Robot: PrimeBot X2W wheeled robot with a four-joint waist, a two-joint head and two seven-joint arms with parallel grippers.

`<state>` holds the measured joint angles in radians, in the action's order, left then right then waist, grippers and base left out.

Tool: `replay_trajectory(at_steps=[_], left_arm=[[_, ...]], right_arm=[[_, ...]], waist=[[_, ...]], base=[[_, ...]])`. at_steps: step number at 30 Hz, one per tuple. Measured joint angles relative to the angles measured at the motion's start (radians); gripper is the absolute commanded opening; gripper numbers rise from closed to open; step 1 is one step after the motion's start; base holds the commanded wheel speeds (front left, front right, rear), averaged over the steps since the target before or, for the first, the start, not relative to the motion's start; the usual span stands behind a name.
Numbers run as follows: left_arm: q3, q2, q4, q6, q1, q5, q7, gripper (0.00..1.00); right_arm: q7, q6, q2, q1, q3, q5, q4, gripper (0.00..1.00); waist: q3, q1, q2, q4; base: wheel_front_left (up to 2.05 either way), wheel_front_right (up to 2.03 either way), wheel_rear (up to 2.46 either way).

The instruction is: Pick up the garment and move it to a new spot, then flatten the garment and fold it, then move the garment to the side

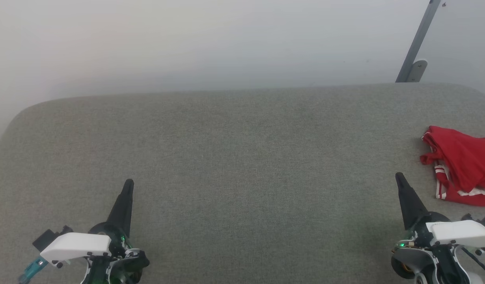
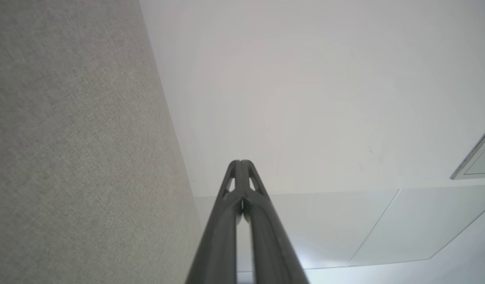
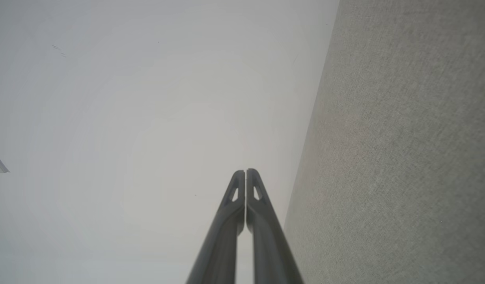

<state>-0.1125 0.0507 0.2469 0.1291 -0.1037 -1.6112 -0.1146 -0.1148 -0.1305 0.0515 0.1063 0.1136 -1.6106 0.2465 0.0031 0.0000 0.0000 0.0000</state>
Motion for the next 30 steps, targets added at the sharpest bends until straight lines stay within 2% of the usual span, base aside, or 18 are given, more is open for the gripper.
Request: replay_trajectory(at_steps=[30], left_arm=[[0.0, 0.0, 0.0, 0.0, 0.0, 0.0, 0.0, 0.0]], right_arm=[[0.0, 0.0, 0.0, 0.0, 0.0, 0.0, 0.0, 0.0]], waist=[[0.0, 0.0, 0.0, 0.0]], base=[[0.0, 0.0, 0.0]])
